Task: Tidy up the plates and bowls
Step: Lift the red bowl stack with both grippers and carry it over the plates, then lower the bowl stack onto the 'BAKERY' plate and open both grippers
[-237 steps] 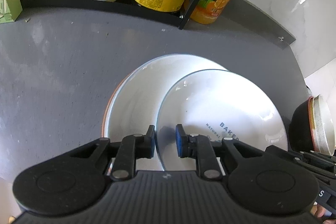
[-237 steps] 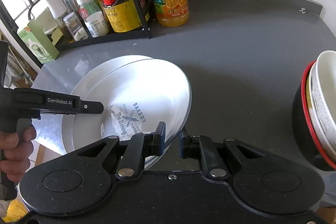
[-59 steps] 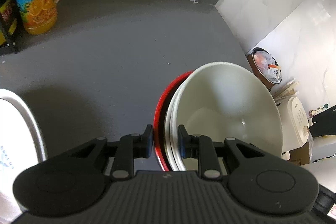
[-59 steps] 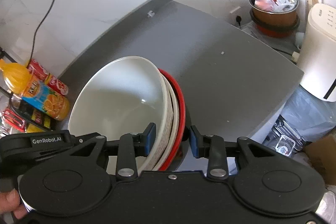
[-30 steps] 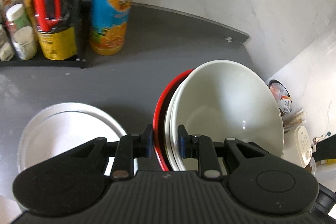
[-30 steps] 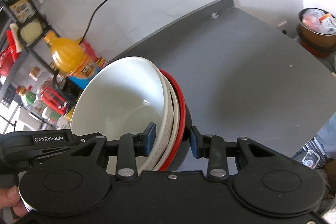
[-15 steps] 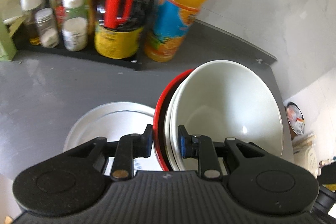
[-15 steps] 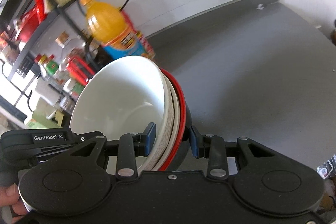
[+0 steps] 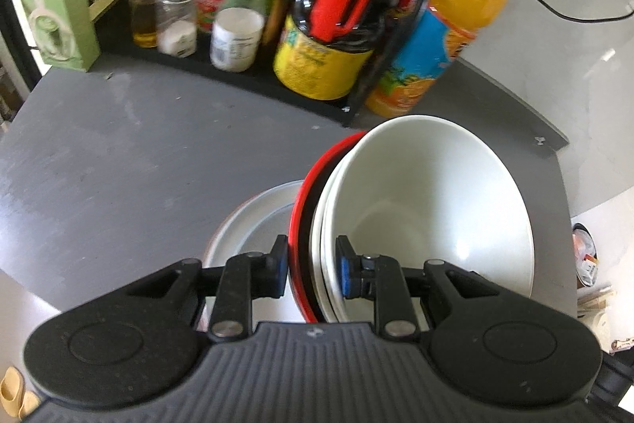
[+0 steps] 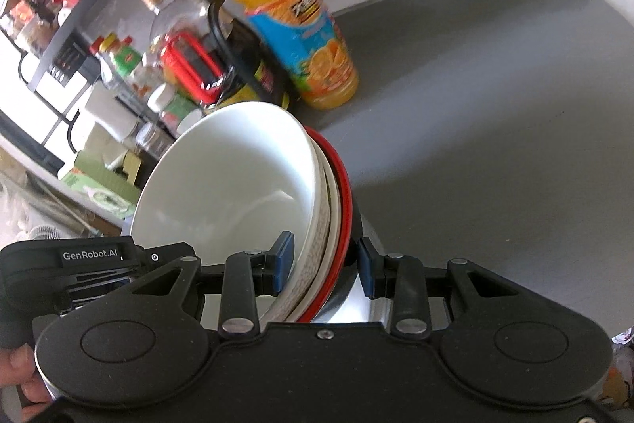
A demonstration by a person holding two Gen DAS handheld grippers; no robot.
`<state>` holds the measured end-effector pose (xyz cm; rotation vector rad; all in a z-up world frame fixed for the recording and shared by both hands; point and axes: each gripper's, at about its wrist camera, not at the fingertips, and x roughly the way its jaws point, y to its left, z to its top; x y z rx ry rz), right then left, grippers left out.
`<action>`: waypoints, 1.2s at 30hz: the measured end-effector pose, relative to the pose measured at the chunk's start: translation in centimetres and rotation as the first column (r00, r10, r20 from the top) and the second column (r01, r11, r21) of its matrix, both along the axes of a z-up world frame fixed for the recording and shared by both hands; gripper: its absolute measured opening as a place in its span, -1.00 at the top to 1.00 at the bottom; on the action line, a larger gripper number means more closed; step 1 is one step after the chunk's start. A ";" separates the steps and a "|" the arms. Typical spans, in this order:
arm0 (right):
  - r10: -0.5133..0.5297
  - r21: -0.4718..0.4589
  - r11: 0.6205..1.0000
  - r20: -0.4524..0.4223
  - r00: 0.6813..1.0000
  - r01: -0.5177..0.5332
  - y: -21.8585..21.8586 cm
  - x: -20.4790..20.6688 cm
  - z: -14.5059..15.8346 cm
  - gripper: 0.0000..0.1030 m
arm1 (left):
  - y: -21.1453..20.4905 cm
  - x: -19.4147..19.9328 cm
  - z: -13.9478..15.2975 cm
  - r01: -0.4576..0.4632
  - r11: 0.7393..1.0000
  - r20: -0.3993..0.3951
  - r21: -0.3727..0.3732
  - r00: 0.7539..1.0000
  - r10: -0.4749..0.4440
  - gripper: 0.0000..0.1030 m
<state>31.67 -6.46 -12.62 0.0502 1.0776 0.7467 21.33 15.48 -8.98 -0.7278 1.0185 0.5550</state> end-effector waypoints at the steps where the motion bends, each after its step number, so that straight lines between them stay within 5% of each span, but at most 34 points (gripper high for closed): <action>1: 0.007 -0.003 1.000 -0.003 1.000 -0.007 0.2 -0.2 -0.2 0.35 | 0.1 -0.3 -0.1 -0.006 1.000 -0.005 -0.002 1.000 0.006 0.56; 22: 0.045 -0.036 0.998 -0.026 0.999 -0.045 1.2 -1.2 -2.1 0.34 | 0.8 -2.1 -2.2 0.007 1.000 -0.034 -0.018 0.999 -0.008 0.55; 28: 0.009 0.007 1.000 -0.087 0.996 -0.009 0.7 -1.1 -2.4 0.13 | 1.3 -1.9 -2.2 0.061 0.997 -0.032 -0.051 0.998 -0.063 0.48; 32: -0.025 0.071 0.997 -0.118 0.993 0.034 -0.4 -0.9 -1.7 0.11 | 2.0 -1.9 -1.3 0.091 0.992 0.005 -0.087 0.996 -0.091 0.06; 36: -0.048 0.068 0.996 -0.088 0.995 0.054 -0.8 -0.9 -0.8 0.02 | 2.2 -1.3 0.1 0.151 0.989 0.010 -0.009 0.989 -0.151 -0.23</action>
